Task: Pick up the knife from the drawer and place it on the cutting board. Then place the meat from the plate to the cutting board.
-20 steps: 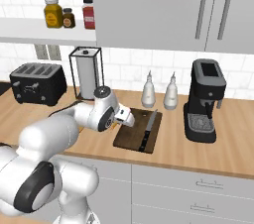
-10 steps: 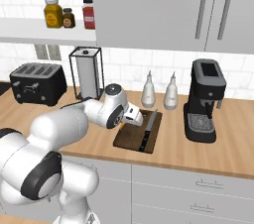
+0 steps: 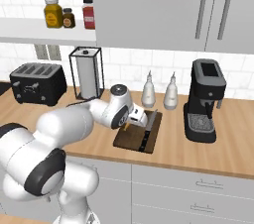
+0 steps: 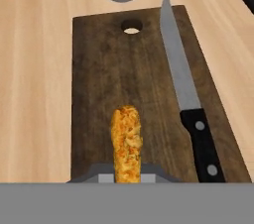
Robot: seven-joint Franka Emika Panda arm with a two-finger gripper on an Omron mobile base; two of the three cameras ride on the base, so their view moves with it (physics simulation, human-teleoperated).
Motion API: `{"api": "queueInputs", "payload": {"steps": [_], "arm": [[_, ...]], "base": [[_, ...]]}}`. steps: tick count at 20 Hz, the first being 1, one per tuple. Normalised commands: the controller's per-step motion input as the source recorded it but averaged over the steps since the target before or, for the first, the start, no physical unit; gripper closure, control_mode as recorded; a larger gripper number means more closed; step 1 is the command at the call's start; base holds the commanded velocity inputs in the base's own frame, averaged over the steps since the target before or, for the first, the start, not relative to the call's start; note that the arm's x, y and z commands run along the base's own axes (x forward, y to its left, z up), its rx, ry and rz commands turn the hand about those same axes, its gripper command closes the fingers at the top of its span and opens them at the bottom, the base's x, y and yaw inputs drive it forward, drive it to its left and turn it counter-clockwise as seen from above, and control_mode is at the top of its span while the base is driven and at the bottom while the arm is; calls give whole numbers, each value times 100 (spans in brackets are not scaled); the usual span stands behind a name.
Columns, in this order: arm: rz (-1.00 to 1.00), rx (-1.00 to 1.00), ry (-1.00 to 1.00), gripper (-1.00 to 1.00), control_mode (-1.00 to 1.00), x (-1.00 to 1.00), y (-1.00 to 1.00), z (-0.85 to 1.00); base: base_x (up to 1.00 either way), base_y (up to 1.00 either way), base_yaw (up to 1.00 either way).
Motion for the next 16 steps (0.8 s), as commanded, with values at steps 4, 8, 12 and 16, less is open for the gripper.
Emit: {"api": "queueInputs", "payload": {"steps": [4, 8, 12, 16], "arm": [[0, 0, 0, 100, -100, 0, -17, -18], [2, 0, 0, 100, -100, 7, 0, -24], [5, 0, 0, 100, -100, 15, 0, -19], [6, 0, 0, 100, -100, 14, 0, -9]], "base": [[0, 0, 0], [0, 0, 0], [0, 0, 0], [0, 0, 0]]}}
